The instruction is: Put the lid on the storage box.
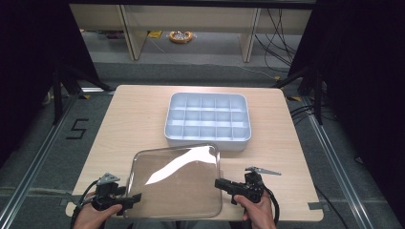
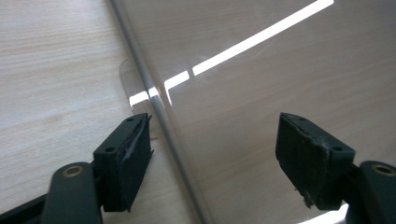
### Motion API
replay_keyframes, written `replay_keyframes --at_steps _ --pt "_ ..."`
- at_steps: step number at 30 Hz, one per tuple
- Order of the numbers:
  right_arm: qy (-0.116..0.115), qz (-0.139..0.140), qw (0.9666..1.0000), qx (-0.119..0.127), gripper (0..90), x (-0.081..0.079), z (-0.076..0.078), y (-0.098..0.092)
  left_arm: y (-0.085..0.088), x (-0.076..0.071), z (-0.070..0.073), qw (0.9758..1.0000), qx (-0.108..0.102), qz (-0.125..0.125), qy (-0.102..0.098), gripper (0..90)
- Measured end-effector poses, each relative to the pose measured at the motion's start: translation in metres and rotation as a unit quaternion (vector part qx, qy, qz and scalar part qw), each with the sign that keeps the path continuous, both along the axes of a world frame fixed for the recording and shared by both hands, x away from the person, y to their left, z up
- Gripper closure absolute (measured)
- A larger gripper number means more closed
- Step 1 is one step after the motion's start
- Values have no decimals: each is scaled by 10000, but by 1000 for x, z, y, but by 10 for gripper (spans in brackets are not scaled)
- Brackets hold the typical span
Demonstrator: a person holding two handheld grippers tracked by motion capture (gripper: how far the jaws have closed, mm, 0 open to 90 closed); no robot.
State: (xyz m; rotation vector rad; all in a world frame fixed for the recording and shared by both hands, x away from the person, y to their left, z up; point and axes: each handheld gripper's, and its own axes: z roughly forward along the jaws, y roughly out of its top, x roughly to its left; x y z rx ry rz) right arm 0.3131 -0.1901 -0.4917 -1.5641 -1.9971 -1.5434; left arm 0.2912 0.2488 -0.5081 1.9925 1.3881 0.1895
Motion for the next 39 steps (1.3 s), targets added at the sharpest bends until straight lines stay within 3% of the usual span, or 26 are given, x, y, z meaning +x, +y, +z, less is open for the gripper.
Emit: replay_keyframes --at_steps 4,9,11,12,14,18,19,20,21,23,27,31,33,35,36,38,39 --pt "-35 25 10000 17 733 1 0 -1 4 2 0 9997 -171 117 104 232" --pt "-48 56 10000 40 736 2 1 0 6 3 0 9995 -236 145 119 225" --pt "-32 66 10000 37 736 3 1 1 6 3 0 9994 -261 203 121 229" --pt "125 29 9998 121 737 1 2 2 7 4 0 9991 -342 215 122 235" --pt "80 80 9999 122 737 1 2 2 9 5 0 9991 -339 221 153 239" --pt "149 101 9998 29 736 2 4 2 10 8 0 9983 -467 304 174 286" --pt "39 150 9999 -50 735 3 3 1 11 9 -1 9980 -528 301 169 293" --pt "-25 145 9999 -87 736 4 5 -1 12 12 -2 9964 -744 381 167 337" --pt "-25 145 9999 -87 736 4 5 -1 12 12 -2 9964 -744 381 167 351" --pt "-43 183 9998 -80 736 5 8 -2 15 20 -4 9940 -941 539 149 381" --pt "-59 226 9997 -40 736 6 5 -2 17 23 -3 9956 -820 412 214 352" --pt "-189 296 9994 -25 745 7 6 -3 18 25 -3 9922 -1066 596 250 290" --pt "-198 331 9993 10 754 7 6 -3 21 26 -4 9886 -1311 664 338 278" --pt "-230 337 9992 41 755 8 5 -3 21 26 -4 9883 -1349 640 319 288" --pt "-169 351 9992 30 755 8 5 -4 19 25 -2 9881 -1377 660 195 377" --pt "-167 357 9992 30 756 9 5 -4 19 25 -1 9885 -1370 614 189 373" --pt "-48 313 9995 75 757 8 6 -3 20 25 0 9882 -1387 634 136 381"
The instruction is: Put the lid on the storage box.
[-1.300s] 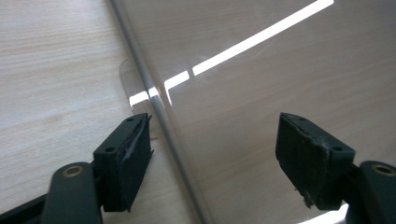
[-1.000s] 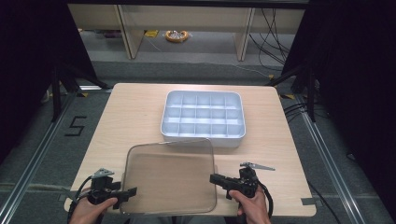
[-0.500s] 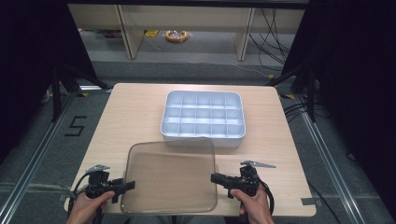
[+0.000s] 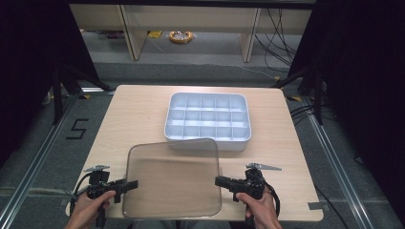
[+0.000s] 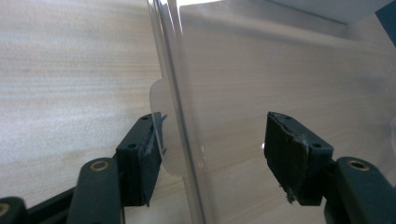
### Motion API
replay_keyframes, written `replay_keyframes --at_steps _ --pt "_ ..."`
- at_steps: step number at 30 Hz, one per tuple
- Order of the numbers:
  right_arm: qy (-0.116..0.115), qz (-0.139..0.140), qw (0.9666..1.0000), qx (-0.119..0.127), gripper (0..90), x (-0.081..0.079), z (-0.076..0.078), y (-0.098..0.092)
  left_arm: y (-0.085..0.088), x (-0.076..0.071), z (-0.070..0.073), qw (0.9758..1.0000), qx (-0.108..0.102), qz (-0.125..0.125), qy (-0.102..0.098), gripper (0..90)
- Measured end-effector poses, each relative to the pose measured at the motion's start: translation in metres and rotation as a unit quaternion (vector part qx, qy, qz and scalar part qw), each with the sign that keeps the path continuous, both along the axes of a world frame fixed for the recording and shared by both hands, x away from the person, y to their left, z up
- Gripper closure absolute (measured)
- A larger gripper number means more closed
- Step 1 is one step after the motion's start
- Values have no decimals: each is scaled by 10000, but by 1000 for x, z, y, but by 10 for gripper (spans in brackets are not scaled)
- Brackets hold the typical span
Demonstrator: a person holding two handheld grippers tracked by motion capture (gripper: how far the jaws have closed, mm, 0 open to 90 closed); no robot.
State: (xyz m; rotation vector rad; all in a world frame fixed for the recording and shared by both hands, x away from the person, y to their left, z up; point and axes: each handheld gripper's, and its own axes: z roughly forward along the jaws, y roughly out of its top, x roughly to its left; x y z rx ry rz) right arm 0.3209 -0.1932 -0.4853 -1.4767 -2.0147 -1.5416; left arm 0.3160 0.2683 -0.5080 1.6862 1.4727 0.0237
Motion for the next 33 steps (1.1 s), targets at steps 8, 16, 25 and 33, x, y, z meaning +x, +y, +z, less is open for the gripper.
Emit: replay_keyframes --at_steps 8,16,25,33 --pt "-228 -153 9967 -769 718 0 8 1 -2 -8 14 9993 42 60 -372 508" --pt "-216 -342 9917 -1219 689 -6 25 4 -6 -12 23 9989 -73 27 -457 578" --pt "-590 -455 9792 -1886 683 0 55 2 -24 -7 47 9979 184 -42 -627 600" --pt "-876 -519 9655 -2397 643 12 77 -9 -44 9 66 9967 332 -210 -711 605"
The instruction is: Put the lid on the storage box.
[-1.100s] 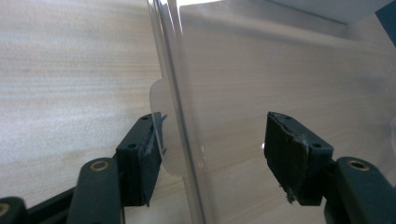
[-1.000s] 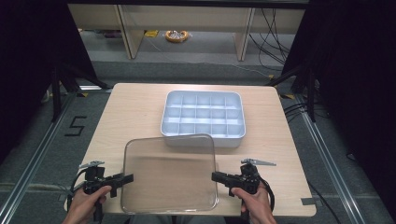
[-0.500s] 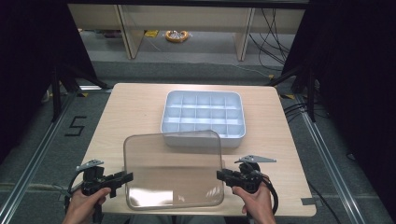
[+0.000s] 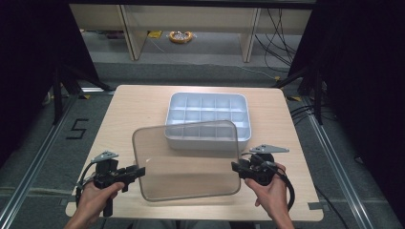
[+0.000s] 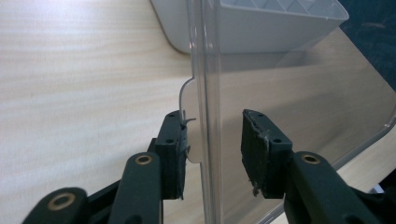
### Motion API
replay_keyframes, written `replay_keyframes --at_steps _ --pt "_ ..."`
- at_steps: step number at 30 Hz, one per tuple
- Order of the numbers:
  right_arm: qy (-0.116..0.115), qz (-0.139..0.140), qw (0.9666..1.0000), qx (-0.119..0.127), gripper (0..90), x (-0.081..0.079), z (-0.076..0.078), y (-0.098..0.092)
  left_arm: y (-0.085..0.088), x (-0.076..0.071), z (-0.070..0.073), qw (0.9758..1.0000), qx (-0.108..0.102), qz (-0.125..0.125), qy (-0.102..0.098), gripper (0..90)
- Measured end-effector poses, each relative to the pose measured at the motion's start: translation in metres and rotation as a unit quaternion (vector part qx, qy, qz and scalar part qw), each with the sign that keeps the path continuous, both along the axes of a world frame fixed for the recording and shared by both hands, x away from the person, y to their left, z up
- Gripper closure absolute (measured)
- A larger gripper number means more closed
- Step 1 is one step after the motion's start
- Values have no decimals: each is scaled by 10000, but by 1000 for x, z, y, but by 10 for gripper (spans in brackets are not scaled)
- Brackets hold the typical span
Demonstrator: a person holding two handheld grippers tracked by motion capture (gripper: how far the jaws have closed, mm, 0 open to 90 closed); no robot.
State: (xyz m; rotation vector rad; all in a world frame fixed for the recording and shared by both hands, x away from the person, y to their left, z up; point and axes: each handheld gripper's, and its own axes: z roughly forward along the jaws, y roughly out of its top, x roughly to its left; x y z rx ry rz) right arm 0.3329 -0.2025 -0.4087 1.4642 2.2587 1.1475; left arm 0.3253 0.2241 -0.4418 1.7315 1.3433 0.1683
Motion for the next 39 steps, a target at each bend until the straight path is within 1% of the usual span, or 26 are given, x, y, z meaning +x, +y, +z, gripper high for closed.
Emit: replay_keyframes --at_steps 2,3,5,7,8,9,10,13,14,15,17,21,22,24,25,26,29,30,31,33,34,35,36,37,38,39 --pt "-47 16 10000 -17 644 5 4 -3 -2 8 5 10000 -61 -30 43 606" --pt "64 -51 10000 -9 643 7 7 -4 -4 11 8 10000 -22 -64 44 606" --pt "95 -156 9998 -39 630 17 17 -8 -10 23 17 10000 -30 -62 47 604" --pt "36 -148 9999 -73 627 20 19 -10 -12 27 19 9999 -54 -105 98 605" --pt "147 -242 9996 -69 624 22 22 -11 -15 32 21 9999 -57 -66 78 606" --pt "63 -236 9997 -82 624 27 25 -13 -17 36 24 9999 -19 -74 101 603" --pt "143 -293 9994 -126 616 33 30 -14 -21 43 28 10000 31 -51 54 598" --pt "174 -359 9991 -157 614 39 33 -16 -22 52 33 9999 88 -114 81 596" --pt "131 -353 9992 -143 614 43 33 -18 -24 57 36 9999 69 -105 85 596" --pt "207 -422 9989 -55 614 46 35 -18 -26 61 38 10000 8 -38 92 594" --pt "166 -418 9989 -131 614 53 37 -21 -30 72 43 9999 92 -49 98 590" --pt "333 -621 9975 -64 611 67 43 -23 -36 92 50 9996 185 -53 206 577" --pt "304 -651 9974 -48 609 69 43 -23 -38 96 51 9996 187 -19 230 574" --pt "305 -590 9977 -140 606 77 44 -26 -41 106 53 9994 222 -15 256 571" --pt "207 -610 9976 -244 605 80 44 -28 -43 111 55 9993 235 -22 278 569" --pt "315 -674 9971 -136 603 84 45 -27 -44 115 57 9993 265 -21 276 568" --pt "357 -689 9966 -294 599 94 45 -33 -49 124 61 9991 301 19 282 569" --pt "328 -604 9976 -57 597 102 43 -36 -50 128 63 9991 310 39 301 569" --pt "405 -732 9965 -5 596 104 45 -35 -53 135 64 9990 310 68 322 568" --pt "380 -747 9965 -3 596 107 45 -35 -54 138 65 9989 329 97 327 566" --pt "652 -861 9941 83 596 107 49 -34 -55 142 65 9988 320 89 363 564" --pt "627 -893 9940 -78 596 109 49 -35 -58 145 65 9987 306 150 376 562" --pt "430 -694 9967 -7 597 118 46 -40 -60 151 65 9986 280 172 423 557" --pt "430 -694 9967 -7 597 118 46 -40 -60 151 65 9986 280 172 423 555" --pt "567 -869 9946 58 597 121 47 -39 -63 157 64 9982 297 219 475 552" --pt "619 -829 9946 132 596 125 48 -41 -64 160 63 9981 308 209 485 550"
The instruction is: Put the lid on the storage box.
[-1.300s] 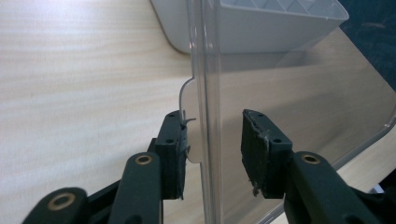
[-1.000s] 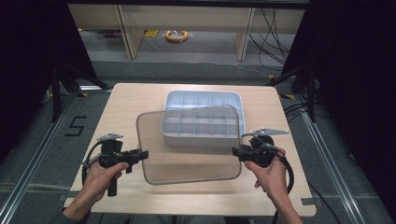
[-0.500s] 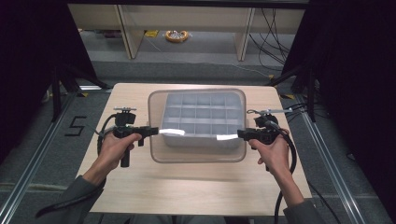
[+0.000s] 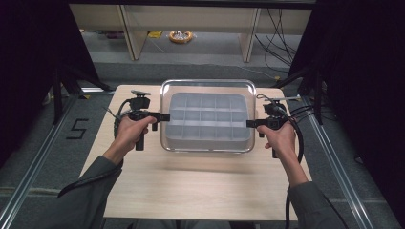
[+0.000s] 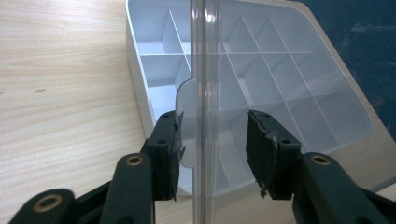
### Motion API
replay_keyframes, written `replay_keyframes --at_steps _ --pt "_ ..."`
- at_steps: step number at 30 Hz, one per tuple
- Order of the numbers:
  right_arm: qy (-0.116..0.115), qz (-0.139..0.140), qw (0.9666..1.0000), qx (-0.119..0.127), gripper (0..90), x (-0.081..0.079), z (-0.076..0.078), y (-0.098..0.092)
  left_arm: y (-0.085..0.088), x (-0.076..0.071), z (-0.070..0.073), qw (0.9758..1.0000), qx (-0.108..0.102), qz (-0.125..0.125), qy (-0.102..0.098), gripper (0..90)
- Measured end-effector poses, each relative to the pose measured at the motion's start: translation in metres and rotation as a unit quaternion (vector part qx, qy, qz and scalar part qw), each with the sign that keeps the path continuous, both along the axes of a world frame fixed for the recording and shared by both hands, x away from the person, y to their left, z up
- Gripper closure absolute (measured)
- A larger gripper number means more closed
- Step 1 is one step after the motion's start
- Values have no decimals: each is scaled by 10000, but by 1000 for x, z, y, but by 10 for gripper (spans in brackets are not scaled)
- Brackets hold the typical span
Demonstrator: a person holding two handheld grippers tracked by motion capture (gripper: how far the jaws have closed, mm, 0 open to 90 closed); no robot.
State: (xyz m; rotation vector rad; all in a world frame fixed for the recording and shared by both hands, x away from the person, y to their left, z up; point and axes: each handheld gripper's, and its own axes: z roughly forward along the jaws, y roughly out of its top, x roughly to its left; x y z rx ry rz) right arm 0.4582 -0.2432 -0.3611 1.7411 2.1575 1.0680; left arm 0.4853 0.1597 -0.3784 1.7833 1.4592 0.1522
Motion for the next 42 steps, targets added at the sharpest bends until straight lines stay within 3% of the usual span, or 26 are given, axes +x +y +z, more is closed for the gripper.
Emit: replay_keyframes --at_steps 4,5,6,11,12,15,17,20,23,24,26,27,28,29,30,31,33,34,35,37,39,42 --pt "92 -179 9998 8 598 6 -1 0 -3 8 -2 9999 31 -24 128 542" --pt "-41 -76 9999 -73 597 10 -3 -3 -4 11 -3 9999 38 -17 145 539" --pt "53 -132 9999 -56 597 13 -3 -3 -6 14 -5 9998 29 54 201 532" --pt "35 -106 9999 -117 597 22 -7 -6 -8 23 -9 9996 21 65 259 522" --pt "137 -203 9997 -85 597 24 -8 -5 -9 26 -10 9995 18 113 290 518" --pt "159 -163 9997 -84 597 28 -10 -6 -10 29 -11 9993 5 189 325 511" --pt "338 -365 9987 89 597 32 -11 -1 -11 33 -14 9990 9 258 365 507" --pt "285 -293 9992 29 595 36 -13 -3 -12 36 -16 9989 19 288 375 498" --pt "412 -488 9979 142 584 40 -13 2 -13 40 -18 9985 25 351 413 490" --pt "500 -392 9980 -21 581 43 -14 0 -14 41 -18 9984 33 374 432 489" --pt "496 -423 9979 -6 581 45 -15 -1 -14 42 -18 9983 50 397 430 489" --pt "651 -540 9963 160 578 45 -15 2 -15 42 -18 9982 65 421 428 486" --pt "751 -584 9953 171 575 46 -15 4 -15 43 -18 9982 86 429 411 479" --pt "656 -578 9961 107 572 48 -16 3 -16 43 -18 9981 130 431 417 474" --pt "778 -711 9942 213 568 49 -16 6 -17 44 -19 9981 137 454 403 468" --pt "700 -604 9957 95 565 51 -18 4 -19 44 -20 9977 134 555 373 465" --pt "700 -609 9956 119 560 53 -20 3 -19 45 -22 9978 161 471 446 457" --pt "837 -725 9936 242 559 54 -20 5 -20 46 -23 9976 164 485 469 453" --pt "703 -644 9954 87 558 55 -23 1 -21 46 -24 9975 177 490 486 447" --pt "701 -561 9958 173 554 56 -25 -1 -21 47 -26 9973 191 497 503 435" --pt "850 -756 9928 373 545 57 -28 3 -21 49 -27 9970 207 513 535 434" --pt "805 -712 9936 347 542 59 -31 1 -21 50 -30 9966 182 540 602 434"
